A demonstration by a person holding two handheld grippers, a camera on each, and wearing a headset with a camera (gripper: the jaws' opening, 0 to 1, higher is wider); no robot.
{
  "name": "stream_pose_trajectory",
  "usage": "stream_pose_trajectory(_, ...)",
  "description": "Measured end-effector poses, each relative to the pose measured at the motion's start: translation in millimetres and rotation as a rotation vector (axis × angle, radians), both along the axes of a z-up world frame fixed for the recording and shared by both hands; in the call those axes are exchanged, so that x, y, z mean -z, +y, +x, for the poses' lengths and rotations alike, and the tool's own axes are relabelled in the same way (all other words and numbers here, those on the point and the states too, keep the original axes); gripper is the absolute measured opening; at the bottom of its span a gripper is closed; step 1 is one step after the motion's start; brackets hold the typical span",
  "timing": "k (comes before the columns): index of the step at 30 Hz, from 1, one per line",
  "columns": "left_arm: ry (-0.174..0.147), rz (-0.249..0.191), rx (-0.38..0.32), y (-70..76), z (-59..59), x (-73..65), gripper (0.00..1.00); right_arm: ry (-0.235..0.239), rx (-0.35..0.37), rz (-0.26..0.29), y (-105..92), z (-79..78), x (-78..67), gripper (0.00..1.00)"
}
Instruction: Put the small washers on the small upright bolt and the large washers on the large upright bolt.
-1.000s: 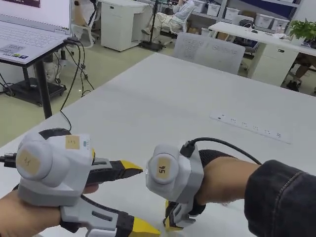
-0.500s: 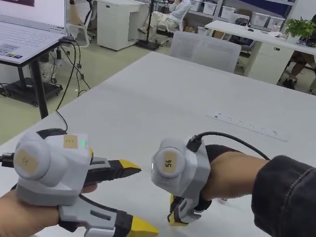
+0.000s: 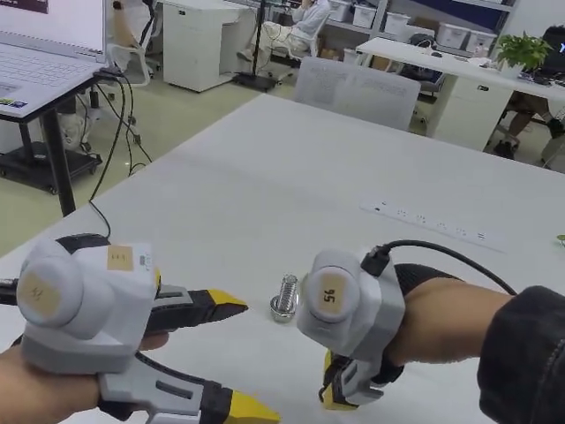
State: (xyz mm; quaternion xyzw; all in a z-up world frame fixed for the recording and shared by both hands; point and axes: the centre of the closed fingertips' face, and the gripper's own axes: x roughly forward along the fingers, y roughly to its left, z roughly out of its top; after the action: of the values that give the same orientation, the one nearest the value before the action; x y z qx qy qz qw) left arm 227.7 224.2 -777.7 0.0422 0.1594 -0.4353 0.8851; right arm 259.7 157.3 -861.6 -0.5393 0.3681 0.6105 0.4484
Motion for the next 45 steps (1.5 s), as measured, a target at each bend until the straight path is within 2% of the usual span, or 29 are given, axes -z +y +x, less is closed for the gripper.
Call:
stream_pose_trajectory(11, 0.001, 0.001, 0.017, -5.5, 1.2, 0.4, 0.72, -0.006, 0.069, 0.0, -27.8, 7.3, -3.2, 0.13)
stream_pose_trajectory(24, 0.001, 0.003, 0.015, -4.8, 1.0, 0.1, 0.72, -0.014, 0.142, 0.008, -53.8, 19.4, -10.5, 0.13)
stream_pose_trajectory(40, 0.005, 0.006, 0.02, -5.1, 2.4, 1.9, 0.72, -0.023, 0.236, 0.005, -89.5, 39.5, -15.2, 0.13)
stream_pose_trajectory(45, 0.005, 0.009, 0.021, -5.3, 2.9, 1.8, 0.72, -0.038, 0.256, 0.007, -96.3, 51.4, -21.2, 0.13)
